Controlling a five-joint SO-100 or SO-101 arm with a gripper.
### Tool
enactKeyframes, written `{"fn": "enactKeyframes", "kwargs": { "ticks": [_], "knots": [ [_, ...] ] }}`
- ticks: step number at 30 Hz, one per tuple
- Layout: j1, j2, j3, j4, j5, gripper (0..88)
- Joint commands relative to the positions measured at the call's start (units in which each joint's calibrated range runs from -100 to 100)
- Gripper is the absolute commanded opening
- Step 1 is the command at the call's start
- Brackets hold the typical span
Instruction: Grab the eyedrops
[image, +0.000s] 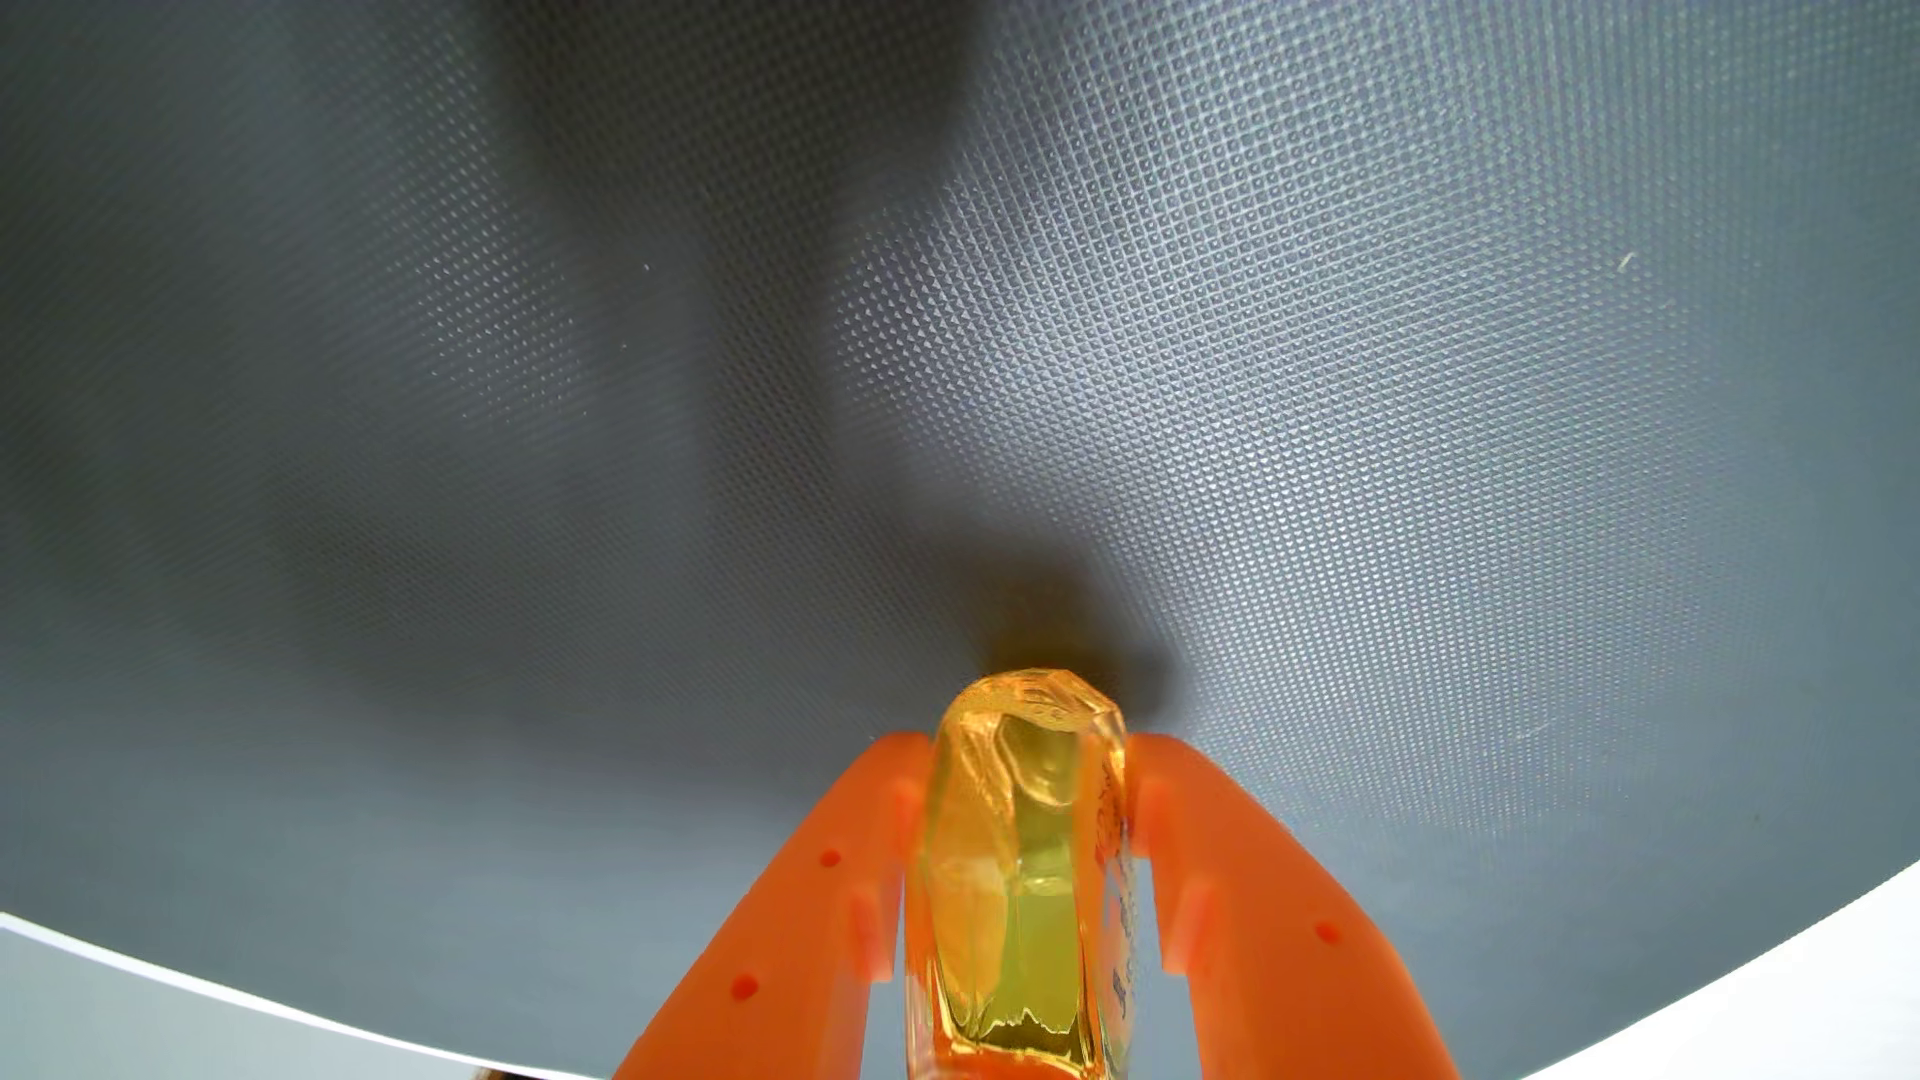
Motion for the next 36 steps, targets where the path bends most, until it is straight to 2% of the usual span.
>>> {"fn": "enactKeyframes", "kwargs": {
  "ticks": [1,8,25,36],
  "knots": [
    [-0.29,-0.39,-3.26,-0.05,-0.46,6.8],
    [-0.96,-0.3,-4.07,-0.05,-0.93,1.1],
    [-0.54,-1.24,-4.79,0.47,-1.56,0.6],
    [0.45,-1.24,-18.57,11.98,-3.29,0.6]
  ]
}}
